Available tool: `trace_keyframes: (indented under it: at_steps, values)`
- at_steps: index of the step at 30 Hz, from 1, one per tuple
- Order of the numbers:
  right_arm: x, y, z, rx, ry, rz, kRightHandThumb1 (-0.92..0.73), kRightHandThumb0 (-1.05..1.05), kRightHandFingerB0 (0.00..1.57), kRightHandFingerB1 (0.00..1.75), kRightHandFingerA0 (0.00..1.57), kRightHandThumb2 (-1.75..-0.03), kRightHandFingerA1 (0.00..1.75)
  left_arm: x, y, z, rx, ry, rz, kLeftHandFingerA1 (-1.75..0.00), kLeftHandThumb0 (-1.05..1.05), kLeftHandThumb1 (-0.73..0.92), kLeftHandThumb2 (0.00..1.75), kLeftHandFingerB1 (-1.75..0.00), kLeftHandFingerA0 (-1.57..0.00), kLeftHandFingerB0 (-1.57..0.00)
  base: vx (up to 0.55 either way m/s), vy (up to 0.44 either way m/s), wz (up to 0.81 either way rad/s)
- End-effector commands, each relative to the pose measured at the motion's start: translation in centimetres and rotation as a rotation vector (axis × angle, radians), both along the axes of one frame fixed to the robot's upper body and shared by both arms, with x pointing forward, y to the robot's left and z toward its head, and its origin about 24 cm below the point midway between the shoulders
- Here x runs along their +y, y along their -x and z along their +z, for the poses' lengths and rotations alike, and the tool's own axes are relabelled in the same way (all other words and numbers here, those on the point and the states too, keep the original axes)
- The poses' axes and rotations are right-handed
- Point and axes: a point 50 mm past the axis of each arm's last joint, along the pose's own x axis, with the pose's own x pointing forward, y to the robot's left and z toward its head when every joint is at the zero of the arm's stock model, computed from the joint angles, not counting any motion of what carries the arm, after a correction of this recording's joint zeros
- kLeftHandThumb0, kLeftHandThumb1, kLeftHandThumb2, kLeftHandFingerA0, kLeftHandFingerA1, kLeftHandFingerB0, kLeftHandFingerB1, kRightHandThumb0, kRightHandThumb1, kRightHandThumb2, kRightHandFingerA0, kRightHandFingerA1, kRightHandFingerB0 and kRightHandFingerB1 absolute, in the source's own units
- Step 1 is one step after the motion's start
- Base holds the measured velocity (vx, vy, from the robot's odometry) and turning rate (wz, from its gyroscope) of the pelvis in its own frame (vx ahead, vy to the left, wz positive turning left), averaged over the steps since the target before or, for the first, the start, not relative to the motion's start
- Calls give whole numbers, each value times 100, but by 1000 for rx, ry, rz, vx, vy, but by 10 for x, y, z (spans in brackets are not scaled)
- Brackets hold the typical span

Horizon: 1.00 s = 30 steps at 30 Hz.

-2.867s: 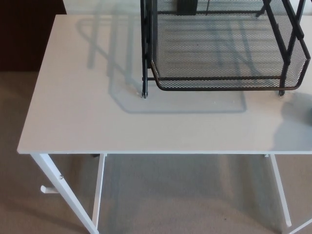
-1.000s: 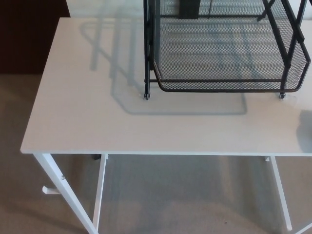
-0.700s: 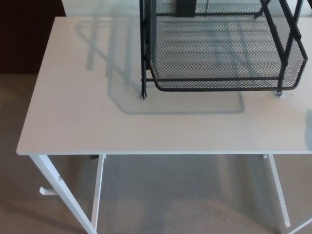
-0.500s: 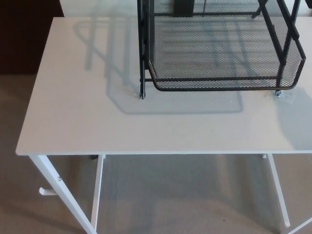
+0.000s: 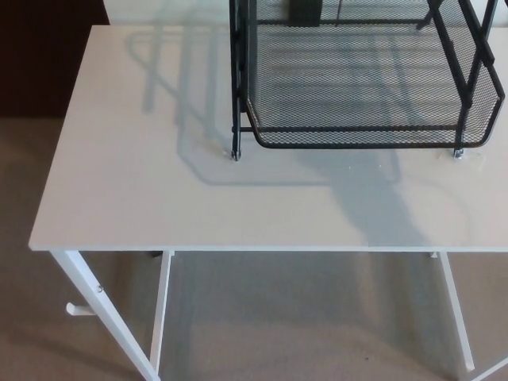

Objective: The robot walks towards a desk on which a file tray is kept in the middle and a cube is kept to its right. The robot lifts the cube using its right hand and places it on the file tray.

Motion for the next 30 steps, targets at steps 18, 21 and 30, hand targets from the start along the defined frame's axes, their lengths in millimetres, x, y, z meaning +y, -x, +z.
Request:
trace_keyframes:
  at_steps: [18,21,30]
  values:
    - [87,-75,-128,926,354,-8,-57,-22,87,65,90,-57,93,2,2,2,4,-18,-22,-53,-60,89,66,-39,-40,-27,0,0,0]
    - [88,-76,-141,947,380,-49,-57,-27,86,68,88,-58,99,2,2,2,-5,-10,-18,-54,-60,89,66,-40,-39,-25,0,0,0]
    - [99,-78,-150,963,447,-71,-56,-26,84,72,86,-59,100,4,0,2,14,-31,-19,-52,-61,88,66,-39,-42,-26,0,0,0]
